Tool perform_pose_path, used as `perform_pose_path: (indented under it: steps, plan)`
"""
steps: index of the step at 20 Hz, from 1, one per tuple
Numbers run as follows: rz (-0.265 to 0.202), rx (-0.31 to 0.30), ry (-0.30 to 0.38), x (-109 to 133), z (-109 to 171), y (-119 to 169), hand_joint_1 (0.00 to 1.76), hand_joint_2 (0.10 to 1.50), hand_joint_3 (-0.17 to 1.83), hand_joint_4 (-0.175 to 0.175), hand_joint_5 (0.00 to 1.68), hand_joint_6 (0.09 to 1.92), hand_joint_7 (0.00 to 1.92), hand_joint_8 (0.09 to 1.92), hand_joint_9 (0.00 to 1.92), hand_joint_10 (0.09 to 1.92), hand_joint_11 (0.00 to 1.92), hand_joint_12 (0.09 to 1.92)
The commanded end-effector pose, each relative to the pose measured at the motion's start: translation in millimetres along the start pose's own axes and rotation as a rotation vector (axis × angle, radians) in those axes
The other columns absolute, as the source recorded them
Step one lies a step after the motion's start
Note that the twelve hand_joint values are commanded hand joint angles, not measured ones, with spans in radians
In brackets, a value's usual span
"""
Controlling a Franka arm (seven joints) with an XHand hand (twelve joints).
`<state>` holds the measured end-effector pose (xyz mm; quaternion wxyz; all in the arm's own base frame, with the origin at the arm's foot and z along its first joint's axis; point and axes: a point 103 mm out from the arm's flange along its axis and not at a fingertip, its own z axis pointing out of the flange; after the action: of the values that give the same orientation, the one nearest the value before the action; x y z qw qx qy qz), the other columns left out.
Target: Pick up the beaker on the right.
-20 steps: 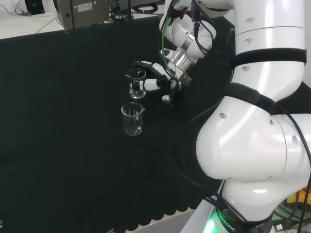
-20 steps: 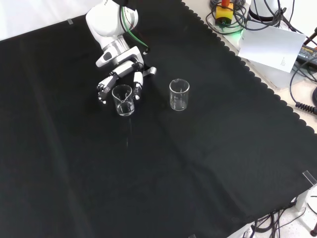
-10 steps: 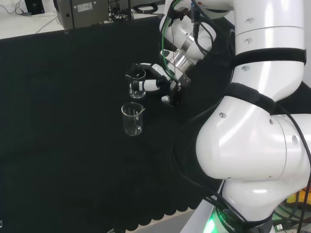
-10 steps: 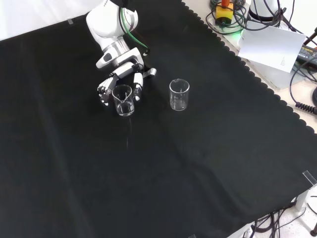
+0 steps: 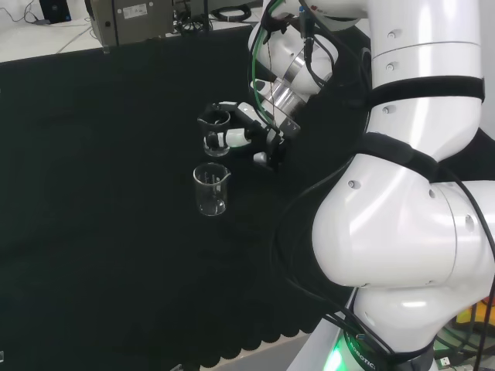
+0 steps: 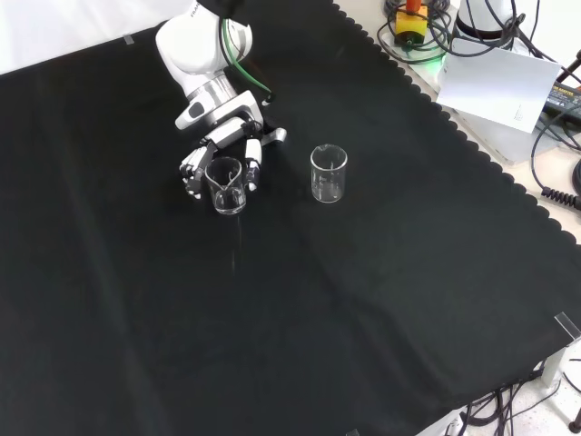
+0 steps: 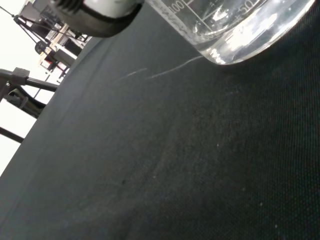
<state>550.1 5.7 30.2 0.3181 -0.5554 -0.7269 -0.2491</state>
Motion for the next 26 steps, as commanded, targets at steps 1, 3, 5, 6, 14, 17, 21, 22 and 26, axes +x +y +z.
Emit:
perform_pose_path:
  steps: [1, 3, 5, 6, 14, 17, 21, 22, 26]
  plan:
    - [0.029, -0.161, -0.042, 1, -7, -5, 1.08, 0.95, -0.17, -0.043, 0.57, 0.99, 0.55, 0.86, 0.73, 0.61, 0.38, 1.29]
    - [0.045, -0.267, -0.082, 4, -12, -8, 1.15, 1.07, -0.15, -0.003, 0.88, 1.00, 0.86, 0.84, 0.98, 0.60, 0.75, 1.12]
    - [0.025, -0.325, -0.110, 7, -19, -10, 1.24, 1.09, -0.17, 0.005, 1.06, 0.85, 1.18, 0.63, 1.24, 0.60, 1.12, 0.87]
    - [0.007, -0.332, -0.106, 9, -23, -10, 1.26, 1.08, -0.17, -0.004, 1.12, 0.78, 1.28, 0.54, 1.31, 0.59, 1.21, 0.77]
    - [-0.139, -0.213, -0.225, 36, -77, -15, 1.30, 1.05, -0.17, -0.061, 1.23, 0.57, 1.48, 0.29, 1.50, 0.58, 1.34, 0.65]
    - [-0.142, -0.145, -0.282, 52, -94, -17, 1.31, 1.03, -0.17, -0.077, 1.28, 0.46, 1.55, 0.15, 1.56, 0.57, 1.38, 0.66]
    - [-0.128, -0.051, -0.324, 71, -109, -28, 1.31, 1.02, -0.17, -0.090, 1.32, 0.38, 1.59, 0.09, 1.58, 0.56, 1.40, 0.66]
    - [-0.123, -0.035, -0.340, 75, -112, -33, 1.31, 1.02, -0.17, -0.093, 1.32, 0.37, 1.59, 0.09, 1.59, 0.56, 1.41, 0.66]
    - [-0.097, -0.006, -0.369, 89, -116, -55, 1.31, 1.02, -0.17, -0.106, 1.36, 0.29, 1.60, 0.09, 1.60, 0.56, 1.42, 0.66]
